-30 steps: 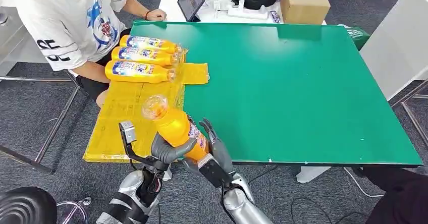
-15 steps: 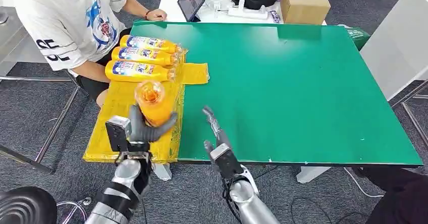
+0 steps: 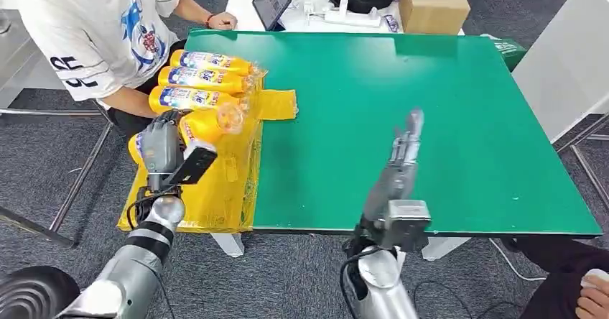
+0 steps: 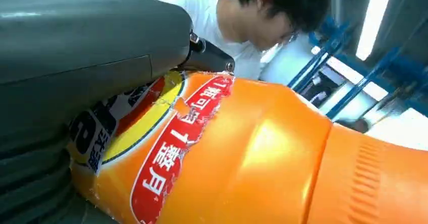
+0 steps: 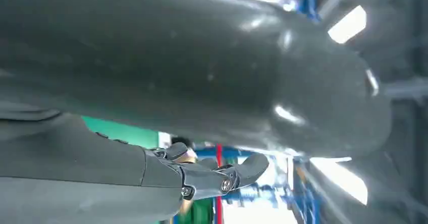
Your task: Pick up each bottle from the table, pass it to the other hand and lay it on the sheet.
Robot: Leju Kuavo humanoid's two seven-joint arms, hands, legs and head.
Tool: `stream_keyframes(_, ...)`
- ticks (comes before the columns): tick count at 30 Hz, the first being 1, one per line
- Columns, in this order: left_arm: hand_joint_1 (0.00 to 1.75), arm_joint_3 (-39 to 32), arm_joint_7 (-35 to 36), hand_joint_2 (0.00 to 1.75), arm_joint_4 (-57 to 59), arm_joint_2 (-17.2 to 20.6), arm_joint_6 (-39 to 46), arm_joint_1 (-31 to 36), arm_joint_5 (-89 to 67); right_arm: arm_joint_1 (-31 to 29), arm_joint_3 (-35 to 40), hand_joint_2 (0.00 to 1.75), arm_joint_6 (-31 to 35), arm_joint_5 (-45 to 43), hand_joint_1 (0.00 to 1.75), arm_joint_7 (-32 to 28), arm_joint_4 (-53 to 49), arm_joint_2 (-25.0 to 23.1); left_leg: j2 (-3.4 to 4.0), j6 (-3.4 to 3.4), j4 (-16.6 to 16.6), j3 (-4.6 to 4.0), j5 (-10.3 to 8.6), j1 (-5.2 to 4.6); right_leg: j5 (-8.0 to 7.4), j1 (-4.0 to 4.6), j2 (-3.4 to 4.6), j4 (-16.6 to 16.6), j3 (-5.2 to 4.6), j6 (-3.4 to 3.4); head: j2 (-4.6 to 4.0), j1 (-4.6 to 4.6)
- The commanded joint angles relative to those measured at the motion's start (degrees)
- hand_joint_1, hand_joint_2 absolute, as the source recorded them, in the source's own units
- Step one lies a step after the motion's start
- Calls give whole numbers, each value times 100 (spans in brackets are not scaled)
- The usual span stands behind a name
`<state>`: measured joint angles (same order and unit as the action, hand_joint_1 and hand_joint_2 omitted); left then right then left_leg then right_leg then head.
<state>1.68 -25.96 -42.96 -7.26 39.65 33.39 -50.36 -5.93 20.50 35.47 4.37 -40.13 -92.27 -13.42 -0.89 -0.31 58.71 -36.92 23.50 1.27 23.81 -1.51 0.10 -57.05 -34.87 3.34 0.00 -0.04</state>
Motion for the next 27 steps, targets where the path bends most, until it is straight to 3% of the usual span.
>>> stream_keyframes(1, 175, 583, 1055, 175, 2159, 484, -411, 799, -1454, 51, -488, 0, 3, -128, 0, 13, -675, 15, 7, 10, -3, 37, 10, 3, 9, 8, -3, 5, 36, -21, 0, 0)
stream_keyframes(3, 175, 997, 1240, 175, 2331, 599, -920, 821, -1973, 33, -514, 0, -134, -200, 0, 13, -561, 35, 6, 8, -2, 24, 7, 0, 6, 5, 0, 3, 21, -14, 0, -2)
stream_keyframes(7, 175, 1109, 1090, 175, 2417, 662, -1259, 664, -2093, -22, -587, 0, -361, -256, 0, 13, -321, 18, 21, 9, -5, 35, 12, 2, 6, 6, 15, 9, 30, -16, 0, 0)
stream_keyframes(20, 175, 963, 843, 175, 2412, 625, -1744, 539, -1865, -113, -631, 0, -581, -279, 0, 13, 181, -23, 19, 6, -9, 29, 6, 1, 0, 4, 19, 9, 25, -11, 0, 0)
stream_keyframes(21, 162, 927, 783, 175, 2405, 625, -1823, 515, -1807, -128, -643, 0, -623, -301, 0, 13, 247, -30, 26, 10, -11, 43, 11, 3, 2, 8, 22, 13, 38, -17, 0, 0)
stream_keyframes(22, 3, 854, 706, 175, 2395, 616, -1949, 470, -1699, -145, -651, 0, -658, -289, 0, 13, 331, -32, 18, 6, -9, 28, 5, -1, 0, 2, 19, 8, 23, -10, 0, 0)
stream_keyframes(23, 0, 749, 599, 175, 2377, 600, -2112, 428, -1542, -161, -667, 0, -723, -306, 0, 13, 446, -51, 19, 6, -9, 32, 7, 0, 0, 3, 20, 8, 28, -10, 0, 0)
stream_keyframes(24, 0, 647, 530, 0, 2368, 576, -2213, 402, -1403, -171, -667, 0, -739, -287, 0, 13, 484, -54, 29, 9, -15, 49, 11, 0, 1, 5, 27, 15, 44, -16, 0, 0)
stream_keyframes(27, 0, 309, 221, 0, 2315, 510, -2956, 337, -839, -211, -696, 0, -854, -262, 0, 13, 631, -93, 26, 9, -15, 53, 9, -1, 1, 3, 24, 14, 51, -14, 0, -2)
